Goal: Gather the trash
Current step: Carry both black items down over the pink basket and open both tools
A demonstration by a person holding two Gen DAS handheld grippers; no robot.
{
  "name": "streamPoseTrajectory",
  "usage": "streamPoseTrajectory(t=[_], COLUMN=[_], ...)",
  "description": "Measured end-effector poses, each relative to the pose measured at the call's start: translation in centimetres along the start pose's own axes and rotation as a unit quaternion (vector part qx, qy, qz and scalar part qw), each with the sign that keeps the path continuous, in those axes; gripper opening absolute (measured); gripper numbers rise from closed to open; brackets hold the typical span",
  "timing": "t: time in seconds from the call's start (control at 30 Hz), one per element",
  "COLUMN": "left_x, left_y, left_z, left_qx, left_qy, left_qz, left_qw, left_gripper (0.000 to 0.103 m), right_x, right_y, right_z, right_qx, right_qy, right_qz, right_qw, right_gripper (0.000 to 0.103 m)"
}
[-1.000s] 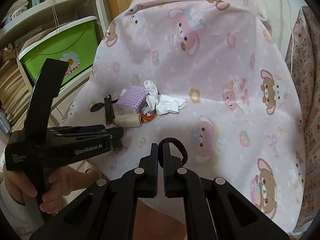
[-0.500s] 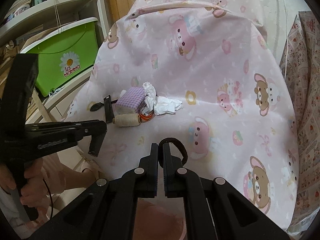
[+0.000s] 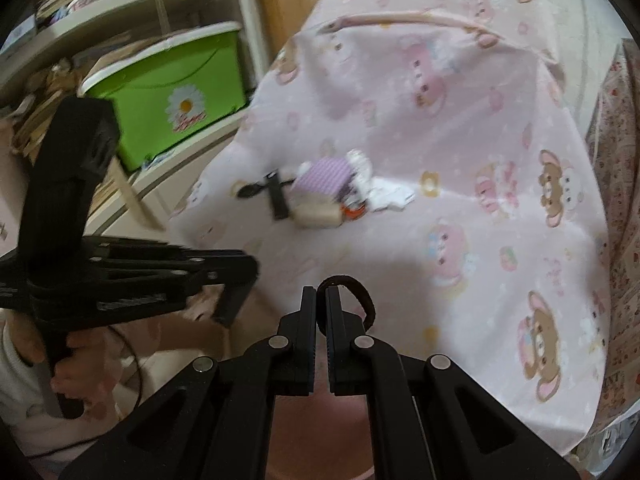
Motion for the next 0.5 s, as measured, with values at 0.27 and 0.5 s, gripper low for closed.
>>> streamPoseTrajectory(t=[0.27, 0.5], left_x=[-0.4, 1.4], left_y=[-2.4, -4.2], left_z=[1.8, 5.1], left_qx=[0.056, 0.116], left_qy=[0.026, 0.051], left_qz=[0.026, 0.011], left_qw=[0.9978, 0.9919], left_gripper=[0.009, 0.009], right_x=[2.1, 1.5], right_y=[-3.5, -6.8], right_z=[2.4, 6.8], right_qx=[0.084, 0.157], right_qy=[0.010, -0.002], right_qz=[-0.016, 0.008], right_qw=[0.996, 0.988], right_gripper=[0.005, 0.005])
Point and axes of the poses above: each gripper's, at about its wrist camera, not at the fingertips, and z roughly the way its jaws point, x to its left, y to its top, the point moved 4 cm from there along z, roughly the way its jaws point, and after that the axes turned 3 degrees about -z, right-handed, at the moved point
